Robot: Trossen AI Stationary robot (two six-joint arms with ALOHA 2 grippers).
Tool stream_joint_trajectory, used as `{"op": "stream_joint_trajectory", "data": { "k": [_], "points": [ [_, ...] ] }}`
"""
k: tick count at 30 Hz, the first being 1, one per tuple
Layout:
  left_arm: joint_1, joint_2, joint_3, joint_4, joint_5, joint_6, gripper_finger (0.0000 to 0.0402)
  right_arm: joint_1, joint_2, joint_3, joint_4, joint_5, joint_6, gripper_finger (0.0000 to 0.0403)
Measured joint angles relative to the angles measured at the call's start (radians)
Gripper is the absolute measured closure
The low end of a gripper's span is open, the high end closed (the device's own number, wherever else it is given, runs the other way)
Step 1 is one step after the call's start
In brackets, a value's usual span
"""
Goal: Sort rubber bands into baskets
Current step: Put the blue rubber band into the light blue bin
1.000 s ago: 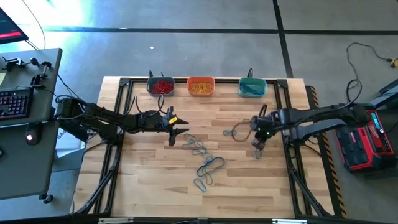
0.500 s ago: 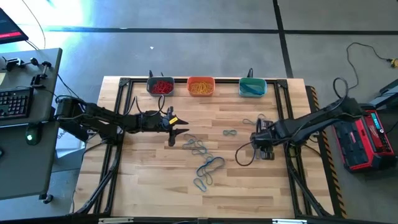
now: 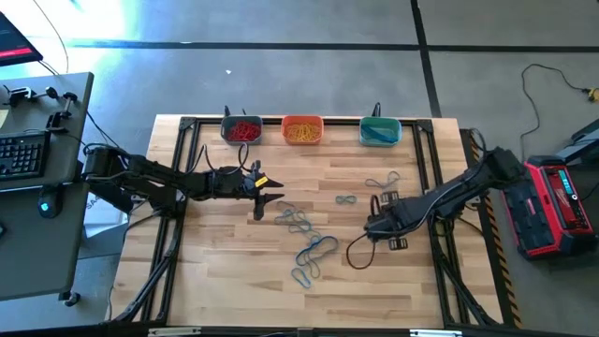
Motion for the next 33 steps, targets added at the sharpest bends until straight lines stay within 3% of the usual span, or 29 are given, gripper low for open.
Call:
{"op": "stream_joint_trajectory", "data": {
  "k": [8, 13, 24, 33],
  "points": [
    [0.0, 0.0, 0.0, -0.023, 0.0, -0.002, 0.0264, 0.02, 0.058, 0.017, 0.006, -0.002, -0.158, 0.0253],
    [0.0, 0.0, 0.0, -0.029, 0.0, -0.002, 0.0264, 0.016, 0.075, 0.017, 0.099, 0.004, -0.21, 0.0278],
    [0.0, 0.0, 0.0, -0.029, 0.0, -0.003, 0.0264, -0.042, 0.138, 0.024, 0.114, -0.145, -0.2, 0.0394],
    [0.0, 0.0, 0.0, -0.028, 0.0, -0.002, 0.0264, -0.089, 0.12, 0.131, 0.056, -0.08, -0.106, 0.0402]
  ]
}}
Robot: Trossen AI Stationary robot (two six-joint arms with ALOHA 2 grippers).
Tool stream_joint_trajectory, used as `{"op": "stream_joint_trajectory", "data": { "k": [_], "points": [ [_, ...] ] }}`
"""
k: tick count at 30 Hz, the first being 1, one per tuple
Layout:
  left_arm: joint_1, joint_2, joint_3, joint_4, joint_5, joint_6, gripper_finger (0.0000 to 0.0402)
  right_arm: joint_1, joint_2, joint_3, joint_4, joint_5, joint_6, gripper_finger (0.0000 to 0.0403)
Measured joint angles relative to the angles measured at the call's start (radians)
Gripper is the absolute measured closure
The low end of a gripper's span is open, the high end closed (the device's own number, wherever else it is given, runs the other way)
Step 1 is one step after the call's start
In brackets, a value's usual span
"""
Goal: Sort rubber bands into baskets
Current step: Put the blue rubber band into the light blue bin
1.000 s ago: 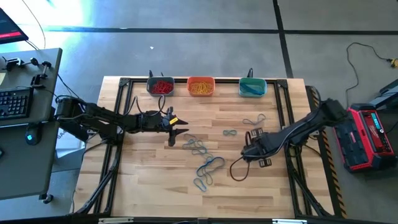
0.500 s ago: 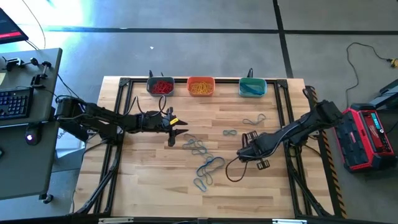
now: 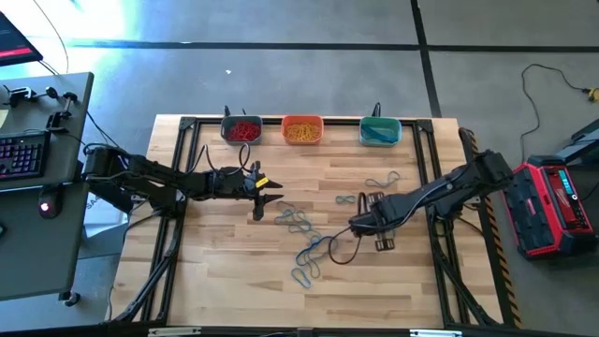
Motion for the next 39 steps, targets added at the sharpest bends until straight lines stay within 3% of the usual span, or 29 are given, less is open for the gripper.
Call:
{"op": "stream_joint_trajectory", "data": {
  "k": [6, 13, 22, 25, 31, 39],
  "points": [
    [0.0, 0.0, 0.0, 0.0, 0.0, -0.001, 0.0264, -0.024, -0.031, 0.072, -0.069, 0.022, 0.068, 0.0402],
    [0.0, 0.0, 0.0, -0.007, 0.0, -0.001, 0.0264, -0.051, -0.033, 0.094, -0.162, -0.179, 0.612, 0.0395],
    [0.0, 0.0, 0.0, -0.017, 0.0, -0.001, 0.0264, 0.005, -0.03, 0.094, -0.126, -0.191, 1.012, 0.03],
    [0.0, 0.0, 0.0, -0.021, 0.0, -0.001, 0.0264, 0.017, -0.029, 0.095, -0.159, -0.191, 1.051, 0.0282],
    [0.0, 0.0, 0.0, -0.022, 0.001, -0.001, 0.0264, 0.016, -0.03, 0.064, -0.189, -0.199, 1.066, 0.0283],
    [0.0, 0.0, 0.0, -0.023, 0.001, 0.0, 0.0264, -0.001, -0.028, -0.11, 0.031, -0.287, 1.085, 0.0285]
  ]
}}
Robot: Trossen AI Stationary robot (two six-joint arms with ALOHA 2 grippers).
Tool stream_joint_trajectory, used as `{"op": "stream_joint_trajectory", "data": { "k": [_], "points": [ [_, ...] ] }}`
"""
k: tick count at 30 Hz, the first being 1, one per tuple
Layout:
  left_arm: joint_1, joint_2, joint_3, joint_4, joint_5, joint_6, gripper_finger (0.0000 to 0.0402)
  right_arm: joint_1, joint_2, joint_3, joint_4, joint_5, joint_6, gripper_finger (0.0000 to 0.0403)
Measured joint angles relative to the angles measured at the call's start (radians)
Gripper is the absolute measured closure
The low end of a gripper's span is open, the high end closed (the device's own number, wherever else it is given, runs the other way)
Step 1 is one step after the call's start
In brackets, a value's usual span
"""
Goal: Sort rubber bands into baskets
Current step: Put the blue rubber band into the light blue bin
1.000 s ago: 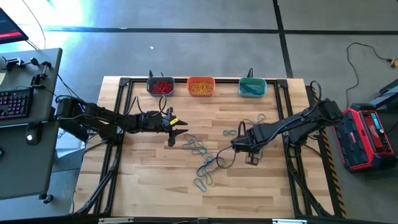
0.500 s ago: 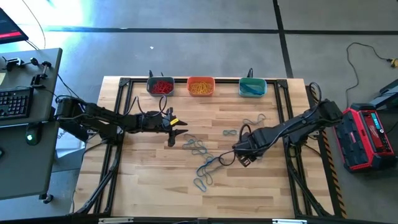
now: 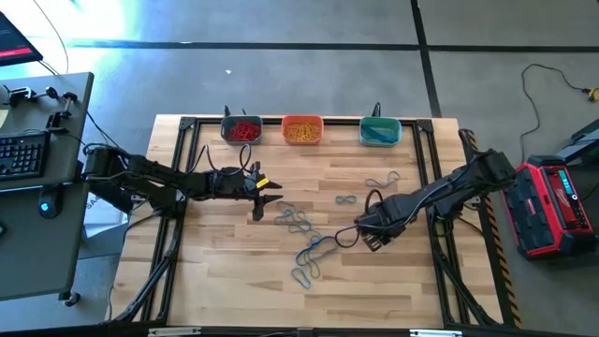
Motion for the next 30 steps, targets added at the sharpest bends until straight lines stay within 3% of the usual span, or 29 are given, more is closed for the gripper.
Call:
{"op": "stream_joint_trajectory", "data": {
  "k": [4, 10, 20, 30],
  "points": [
    [0.0, 0.0, 0.0, 0.0, 0.0, 0.007, 0.0264, 0.0, 0.0, -0.029, 0.04, 0.001, -0.004, 0.0304],
    [0.0, 0.0, 0.0, 0.0, 0.0, 0.009, 0.0264, 0.0, -0.001, -0.023, 0.029, 0.026, -0.092, 0.0393],
    [0.0, 0.0, 0.0, 0.003, 0.0, 0.002, 0.0264, -0.023, -0.003, 0.085, 0.032, 0.115, -0.192, 0.0399],
    [0.0, 0.0, 0.0, 0.003, 0.0, -0.007, 0.0264, -0.145, -0.003, 0.243, -0.047, 0.304, -0.413, 0.0402]
  ]
}}
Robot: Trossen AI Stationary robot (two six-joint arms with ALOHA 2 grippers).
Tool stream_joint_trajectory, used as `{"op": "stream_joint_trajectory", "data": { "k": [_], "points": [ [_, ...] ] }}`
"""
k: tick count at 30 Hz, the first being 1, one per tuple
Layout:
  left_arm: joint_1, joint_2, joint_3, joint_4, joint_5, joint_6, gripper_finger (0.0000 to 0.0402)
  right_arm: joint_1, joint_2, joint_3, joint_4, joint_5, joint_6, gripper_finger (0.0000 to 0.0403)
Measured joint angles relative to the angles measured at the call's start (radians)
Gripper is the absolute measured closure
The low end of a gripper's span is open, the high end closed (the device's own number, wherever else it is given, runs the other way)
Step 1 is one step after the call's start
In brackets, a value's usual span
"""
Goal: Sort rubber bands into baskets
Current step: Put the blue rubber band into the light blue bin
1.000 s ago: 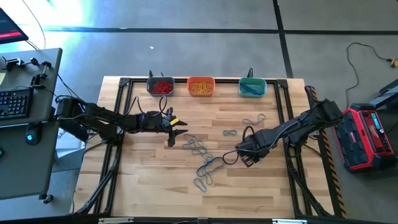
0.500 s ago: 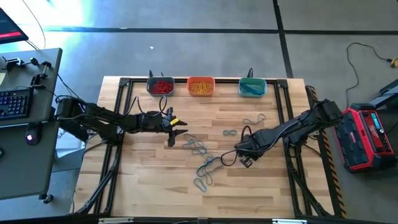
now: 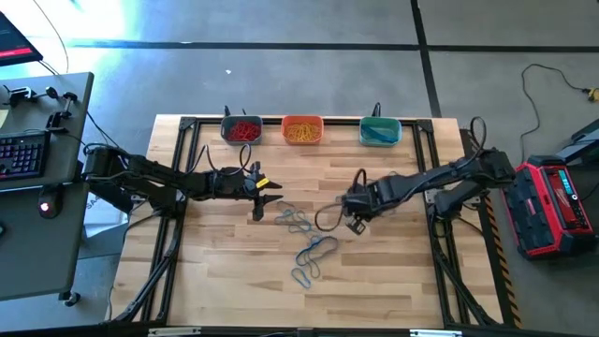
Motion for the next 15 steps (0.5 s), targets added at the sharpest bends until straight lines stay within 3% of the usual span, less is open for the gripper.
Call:
{"op": "stream_joint_trajectory", "data": {
  "k": [15],
  "points": [
    [0.001, 0.0, 0.0, -0.003, 0.0, -0.002, 0.0264, -0.322, 0.0, 0.027, -0.007, 0.034, -0.307, 0.0403]
  ]
}}
